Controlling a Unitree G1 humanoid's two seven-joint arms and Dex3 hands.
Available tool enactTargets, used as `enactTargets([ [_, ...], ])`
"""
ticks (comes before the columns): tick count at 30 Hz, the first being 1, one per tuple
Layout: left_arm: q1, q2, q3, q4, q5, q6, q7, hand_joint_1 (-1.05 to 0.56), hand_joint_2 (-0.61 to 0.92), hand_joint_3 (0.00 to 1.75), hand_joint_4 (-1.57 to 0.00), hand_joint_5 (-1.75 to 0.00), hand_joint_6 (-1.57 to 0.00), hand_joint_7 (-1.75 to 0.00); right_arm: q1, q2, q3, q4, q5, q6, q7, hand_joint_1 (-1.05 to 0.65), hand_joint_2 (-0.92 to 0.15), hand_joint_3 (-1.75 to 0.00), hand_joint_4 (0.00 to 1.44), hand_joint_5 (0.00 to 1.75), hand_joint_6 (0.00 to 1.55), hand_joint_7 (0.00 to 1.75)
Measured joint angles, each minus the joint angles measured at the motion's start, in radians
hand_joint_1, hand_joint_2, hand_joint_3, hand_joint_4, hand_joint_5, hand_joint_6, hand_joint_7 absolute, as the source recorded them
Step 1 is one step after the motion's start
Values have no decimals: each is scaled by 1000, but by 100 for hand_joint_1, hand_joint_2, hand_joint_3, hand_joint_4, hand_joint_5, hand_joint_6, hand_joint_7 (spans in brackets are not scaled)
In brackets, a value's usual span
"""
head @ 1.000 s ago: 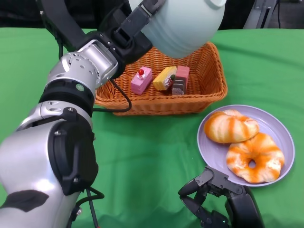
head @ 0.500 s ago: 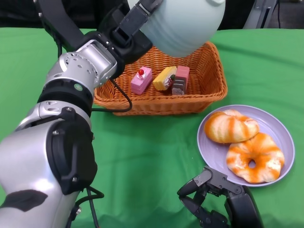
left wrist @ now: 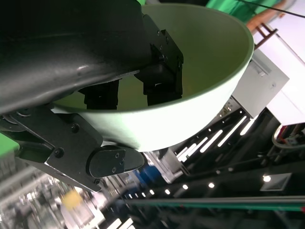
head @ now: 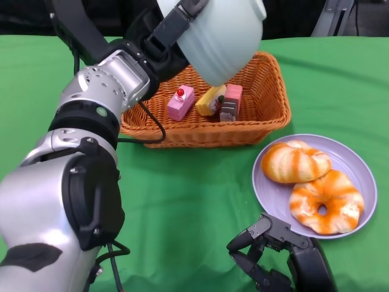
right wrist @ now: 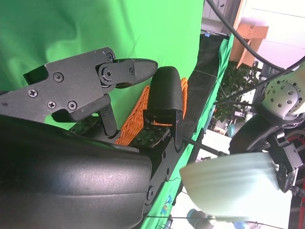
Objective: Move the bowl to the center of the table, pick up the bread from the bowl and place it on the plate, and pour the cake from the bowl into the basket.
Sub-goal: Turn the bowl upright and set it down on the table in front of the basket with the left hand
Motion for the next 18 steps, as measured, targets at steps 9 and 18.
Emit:
enactTargets([
  [9, 5, 7, -98, -43, 70, -210, -197, -10, 74, 103, -67, -175, -76, -147, -6, 0, 0, 0, 2, 0, 7, -21, -83, -28, 81, 157, 71, 121],
  [18, 17, 43, -206, -65, 175, -423, -255, -11, 63, 108, -70, -175, -77, -148, -10, 0, -2, 12, -5, -2, -3, -22, -83, -28, 81, 155, 70, 123],
])
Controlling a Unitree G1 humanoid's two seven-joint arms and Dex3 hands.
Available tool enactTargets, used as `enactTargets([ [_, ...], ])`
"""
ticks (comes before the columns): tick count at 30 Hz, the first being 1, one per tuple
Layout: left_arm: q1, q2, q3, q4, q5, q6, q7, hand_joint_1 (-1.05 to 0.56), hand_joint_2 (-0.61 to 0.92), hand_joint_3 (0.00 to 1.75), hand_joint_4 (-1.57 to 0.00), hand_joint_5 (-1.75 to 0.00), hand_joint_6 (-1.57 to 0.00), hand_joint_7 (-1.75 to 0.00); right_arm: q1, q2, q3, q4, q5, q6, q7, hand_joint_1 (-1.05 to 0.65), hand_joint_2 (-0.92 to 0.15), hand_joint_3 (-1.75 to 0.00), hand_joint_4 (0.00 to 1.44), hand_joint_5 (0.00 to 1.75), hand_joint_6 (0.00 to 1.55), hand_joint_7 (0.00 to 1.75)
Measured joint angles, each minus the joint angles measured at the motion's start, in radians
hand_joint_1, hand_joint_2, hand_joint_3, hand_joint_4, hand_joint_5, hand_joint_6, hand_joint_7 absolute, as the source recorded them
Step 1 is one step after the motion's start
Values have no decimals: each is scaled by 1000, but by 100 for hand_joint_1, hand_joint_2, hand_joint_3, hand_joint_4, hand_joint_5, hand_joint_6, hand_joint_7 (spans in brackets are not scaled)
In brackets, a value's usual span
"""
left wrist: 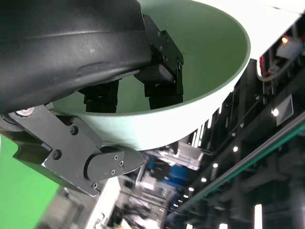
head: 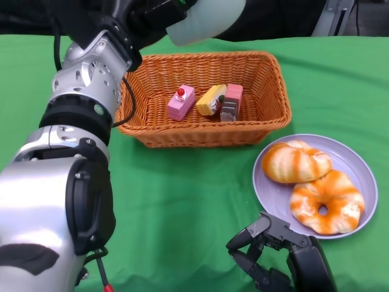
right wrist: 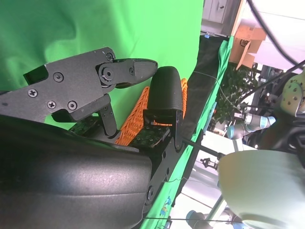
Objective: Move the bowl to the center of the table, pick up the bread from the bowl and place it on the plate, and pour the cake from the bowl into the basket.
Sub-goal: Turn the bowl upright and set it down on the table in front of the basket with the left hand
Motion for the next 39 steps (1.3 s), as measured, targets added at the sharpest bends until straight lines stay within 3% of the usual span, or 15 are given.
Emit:
enactTargets([
  [5, 60, 25, -124, -24, 151, -278, -2, -4, 49, 126, -76, -175, -77, -156, 0, 0, -1, 0, -12, -1, -18, -21, -84, -27, 82, 157, 70, 123],
  [8, 97, 44, -192, -36, 242, -453, 23, -3, 52, 121, -82, -173, -79, -151, -4, 0, -2, 1, -11, -1, -21, -21, -84, -27, 81, 157, 70, 122],
  [13, 170, 99, -280, -67, 416, -745, 217, -2, 52, 120, -77, -168, -77, -148, -15, 0, -4, 2, -8, -3, -22, -21, -84, -27, 82, 156, 72, 122],
  [17, 220, 132, -317, -77, 510, -892, 353, 1, 47, 127, -71, -174, -80, -148, -19, 0, -5, 2, -9, -3, -27, -20, -83, -28, 81, 156, 71, 121],
  [21, 304, 181, -335, -122, 650, -1038, 577, 1, 47, 128, -69, -175, -77, -151, -27, -2, -7, 4, -6, -3, -27, -19, -83, -30, 80, 157, 70, 121],
  [28, 438, 274, -348, -206, 905, -1167, 920, 0, 44, 127, -75, -169, -79, -149, -41, -6, -9, 7, 25, -2, -8, -21, -81, -32, 80, 156, 70, 122],
  [35, 562, 363, -383, -282, 1169, -1213, 1260, 2, 37, 134, -83, -149, -79, -142, -40, -8, -10, 4, 44, 1, 13, -21, -80, -35, 80, 155, 71, 120],
  [39, 596, 423, -451, -319, 1330, -1201, 1501, 3, 35, 138, -85, -154, -80, -141, -40, -8, -13, 4, 44, 1, 12, -21, -79, -35, 80, 155, 72, 118],
])
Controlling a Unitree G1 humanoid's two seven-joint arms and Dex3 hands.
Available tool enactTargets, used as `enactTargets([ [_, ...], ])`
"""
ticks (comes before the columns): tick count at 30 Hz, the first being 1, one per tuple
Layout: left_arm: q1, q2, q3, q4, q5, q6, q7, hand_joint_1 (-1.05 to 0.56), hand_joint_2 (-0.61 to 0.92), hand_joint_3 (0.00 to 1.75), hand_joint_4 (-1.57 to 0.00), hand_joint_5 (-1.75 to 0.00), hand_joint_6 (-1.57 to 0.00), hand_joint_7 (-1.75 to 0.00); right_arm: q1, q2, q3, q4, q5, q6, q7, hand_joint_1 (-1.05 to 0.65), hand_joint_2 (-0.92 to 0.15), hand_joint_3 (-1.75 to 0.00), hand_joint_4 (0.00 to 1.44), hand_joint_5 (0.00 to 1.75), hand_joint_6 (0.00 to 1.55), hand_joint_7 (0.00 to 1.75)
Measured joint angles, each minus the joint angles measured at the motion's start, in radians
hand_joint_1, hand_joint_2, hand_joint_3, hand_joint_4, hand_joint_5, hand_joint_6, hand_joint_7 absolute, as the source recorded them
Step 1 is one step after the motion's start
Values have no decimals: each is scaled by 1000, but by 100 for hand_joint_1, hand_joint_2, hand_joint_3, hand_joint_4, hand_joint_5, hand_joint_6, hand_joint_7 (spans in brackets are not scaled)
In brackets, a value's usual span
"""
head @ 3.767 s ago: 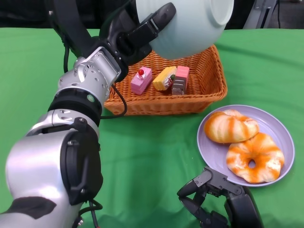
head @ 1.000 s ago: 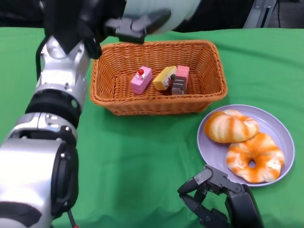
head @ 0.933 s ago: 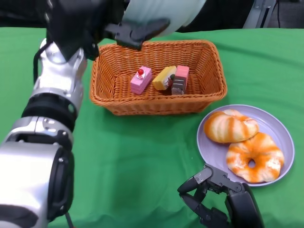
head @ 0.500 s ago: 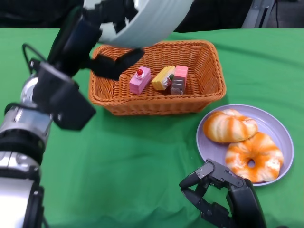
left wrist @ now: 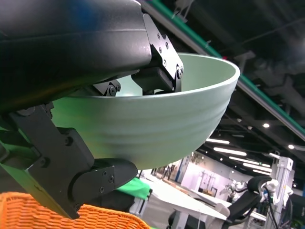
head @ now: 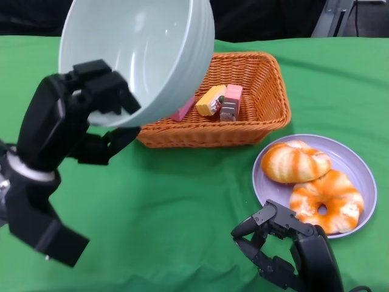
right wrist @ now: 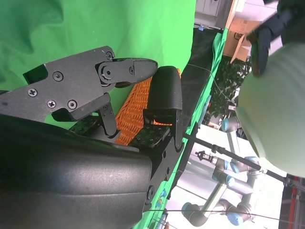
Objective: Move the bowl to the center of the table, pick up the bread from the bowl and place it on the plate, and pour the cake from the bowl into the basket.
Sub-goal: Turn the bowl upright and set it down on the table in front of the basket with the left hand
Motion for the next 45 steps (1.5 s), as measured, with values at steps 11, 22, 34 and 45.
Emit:
enactTargets([
  [11, 29, 156, -343, -7, 273, 102, 475, 7, 24, 141, -88, -156, -84, -141, 6, 2, -12, -3, -1, -1, -3, -22, -78, -38, 79, 155, 72, 118],
  [22, 82, 228, -597, -26, 348, 163, 607, 17, 27, 120, -81, -170, -68, -174, 23, 2, -22, -19, -2, 0, -2, -22, -78, -39, 78, 155, 72, 120],
  [34, 90, 243, -750, 0, 359, 163, 618, 16, 39, 99, -78, -175, -65, -174, 31, 7, -23, -33, -18, 2, -11, -23, -77, -41, 78, 156, 71, 121],
  [45, 83, 235, -754, 66, 283, 170, 438, 6, 73, 17, -77, -175, -68, -170, 41, 10, -17, -57, -17, 29, -12, -22, -75, -44, 79, 155, 71, 121],
])
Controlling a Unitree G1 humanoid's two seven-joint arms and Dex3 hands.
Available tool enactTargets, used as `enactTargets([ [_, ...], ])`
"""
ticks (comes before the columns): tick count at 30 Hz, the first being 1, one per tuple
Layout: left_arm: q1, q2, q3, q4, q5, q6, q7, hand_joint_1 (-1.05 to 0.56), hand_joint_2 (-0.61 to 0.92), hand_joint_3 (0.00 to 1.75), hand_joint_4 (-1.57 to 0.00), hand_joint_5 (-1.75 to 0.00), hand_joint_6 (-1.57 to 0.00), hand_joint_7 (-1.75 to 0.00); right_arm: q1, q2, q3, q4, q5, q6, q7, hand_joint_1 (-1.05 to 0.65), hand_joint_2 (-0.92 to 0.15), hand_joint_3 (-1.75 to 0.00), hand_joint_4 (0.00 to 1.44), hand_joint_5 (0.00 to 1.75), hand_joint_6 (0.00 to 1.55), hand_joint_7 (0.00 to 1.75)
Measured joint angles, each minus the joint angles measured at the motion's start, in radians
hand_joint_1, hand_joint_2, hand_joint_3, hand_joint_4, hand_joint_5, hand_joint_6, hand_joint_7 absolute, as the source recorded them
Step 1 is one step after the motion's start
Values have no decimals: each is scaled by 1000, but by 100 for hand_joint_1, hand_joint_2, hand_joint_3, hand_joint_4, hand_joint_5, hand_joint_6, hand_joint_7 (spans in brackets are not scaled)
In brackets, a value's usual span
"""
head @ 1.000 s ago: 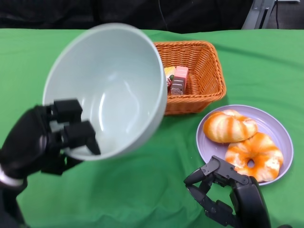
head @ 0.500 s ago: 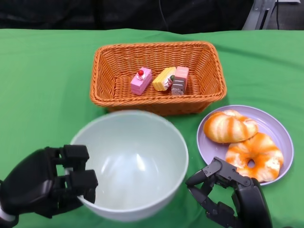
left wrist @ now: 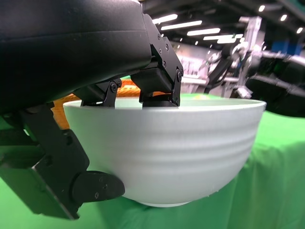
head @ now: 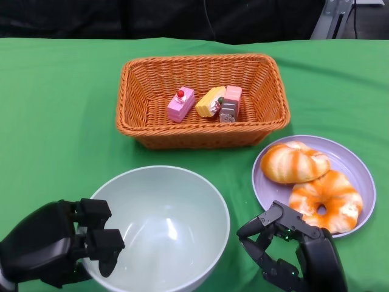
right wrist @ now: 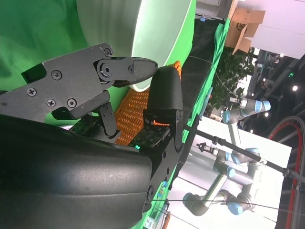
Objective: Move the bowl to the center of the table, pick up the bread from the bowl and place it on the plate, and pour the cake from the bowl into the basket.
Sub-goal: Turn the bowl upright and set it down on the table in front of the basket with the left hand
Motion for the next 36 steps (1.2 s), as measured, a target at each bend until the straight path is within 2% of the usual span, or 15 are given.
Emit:
enactTargets([
  [2, -3, -8, 0, 8, -19, 2, -32, 5, 75, 12, -77, -175, -67, -169, 0, 0, 1, -2, 0, 5, 0, -22, -73, -45, 80, 154, 72, 120],
  [13, -26, -65, 8, 38, -102, 24, -155, 7, 82, 10, -71, -175, -66, -165, 12, 2, 10, -15, 0, 8, -2, -22, -71, -50, 80, 155, 73, 118],
  [19, -26, -84, 23, 36, -133, 63, -218, 0, 81, 9, -67, -175, -62, -166, 17, 2, 14, -30, -1, 9, -2, -23, -70, -51, 80, 154, 73, 119],
  [22, -26, -90, 40, 29, -150, 99, -270, -2, 81, 6, -65, -175, -65, -157, 18, 2, 15, -33, -1, 13, -2, -23, -71, -51, 80, 154, 72, 119],
  [24, -24, -92, 47, 16, -163, 121, -296, -3, 81, 3, -67, -170, -71, -145, 19, 2, 16, -34, -2, 18, -2, -24, -70, -51, 80, 153, 72, 119],
  [26, -23, -94, 52, 1, -176, 141, -324, -5, 82, 2, -70, -159, -78, -127, 20, 2, 16, -35, -2, 21, -2, -23, -70, -51, 80, 153, 73, 119],
  [29, -22, -94, 56, -15, -190, 159, -384, -14, 81, 0, -91, -100, -106, -49, 21, 2, 18, -38, -2, 26, -2, -23, -70, -52, 79, 151, 72, 119],
  [30, -20, -94, 57, -26, -193, 162, -406, -18, 82, 0, -97, -74, -112, -25, 21, 2, 18, -38, -2, 27, -2, -23, -70, -52, 80, 151, 72, 119],
  [31, -18, -93, 58, -34, -199, 163, -426, -20, 82, 0, -100, -58, -113, -14, 21, 2, 18, -39, -3, 27, -3, -23, -70, -52, 80, 151, 73, 119],
  [33, -11, -91, 62, -53, -215, 163, -466, -31, 84, 0, -99, -25, -101, -3, 21, 2, 18, -39, -4, 27, -6, -23, -69, -53, 80, 150, 73, 118],
  [35, 3, -80, 71, -82, -224, 166, -525, -45, 87, 1, -91, -9, -88, -1, 21, 2, 19, -39, -5, 27, -10, -23, -69, -53, 80, 151, 73, 118],
  [36, 9, -72, 77, -96, -234, 167, -559, -55, 88, 1, -81, -4, -79, 0, 21, 2, 19, -38, -5, 27, -11, -24, -69, -53, 80, 151, 73, 118],
])
